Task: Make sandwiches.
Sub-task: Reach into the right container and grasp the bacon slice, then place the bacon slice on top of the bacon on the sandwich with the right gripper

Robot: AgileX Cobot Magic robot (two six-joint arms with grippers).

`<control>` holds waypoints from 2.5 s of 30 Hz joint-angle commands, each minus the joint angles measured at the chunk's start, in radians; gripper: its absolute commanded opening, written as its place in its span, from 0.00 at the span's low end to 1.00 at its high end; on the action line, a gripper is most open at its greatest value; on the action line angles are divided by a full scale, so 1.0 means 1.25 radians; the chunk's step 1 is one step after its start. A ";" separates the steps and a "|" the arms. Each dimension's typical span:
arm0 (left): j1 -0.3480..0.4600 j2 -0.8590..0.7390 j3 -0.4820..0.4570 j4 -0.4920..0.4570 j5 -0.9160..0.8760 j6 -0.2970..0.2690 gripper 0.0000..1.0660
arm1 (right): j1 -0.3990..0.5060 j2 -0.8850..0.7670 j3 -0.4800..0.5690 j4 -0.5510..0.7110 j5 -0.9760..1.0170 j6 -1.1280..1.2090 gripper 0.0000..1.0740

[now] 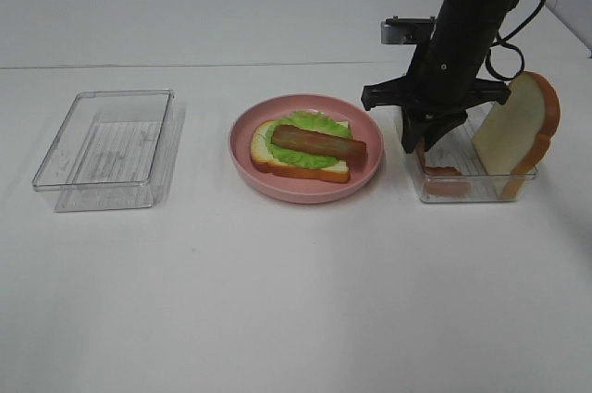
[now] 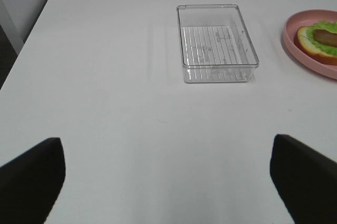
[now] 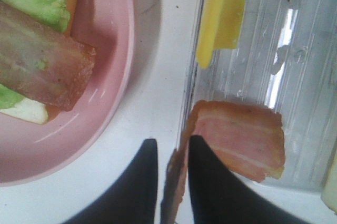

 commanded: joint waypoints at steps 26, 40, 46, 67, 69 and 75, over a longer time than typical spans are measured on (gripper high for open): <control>-0.002 -0.014 0.005 -0.001 -0.011 -0.002 0.92 | 0.002 -0.258 -0.011 0.091 0.040 0.017 0.00; -0.002 -0.014 0.005 -0.001 -0.011 -0.002 0.92 | 0.098 -0.207 -0.018 0.376 -0.195 -0.078 0.00; -0.002 -0.014 0.005 -0.001 -0.011 -0.002 0.92 | 0.154 -0.132 -0.032 0.455 -0.247 -0.126 0.00; -0.002 -0.014 0.005 -0.001 -0.011 -0.002 0.92 | 0.186 0.019 -0.100 0.373 -0.252 -0.154 0.00; -0.002 -0.014 0.005 -0.001 -0.011 -0.002 0.92 | 0.186 0.019 -0.100 0.326 -0.250 -0.142 0.00; -0.002 -0.014 0.005 -0.001 -0.011 -0.002 0.92 | 0.185 0.019 -0.100 0.215 -0.245 -0.102 0.00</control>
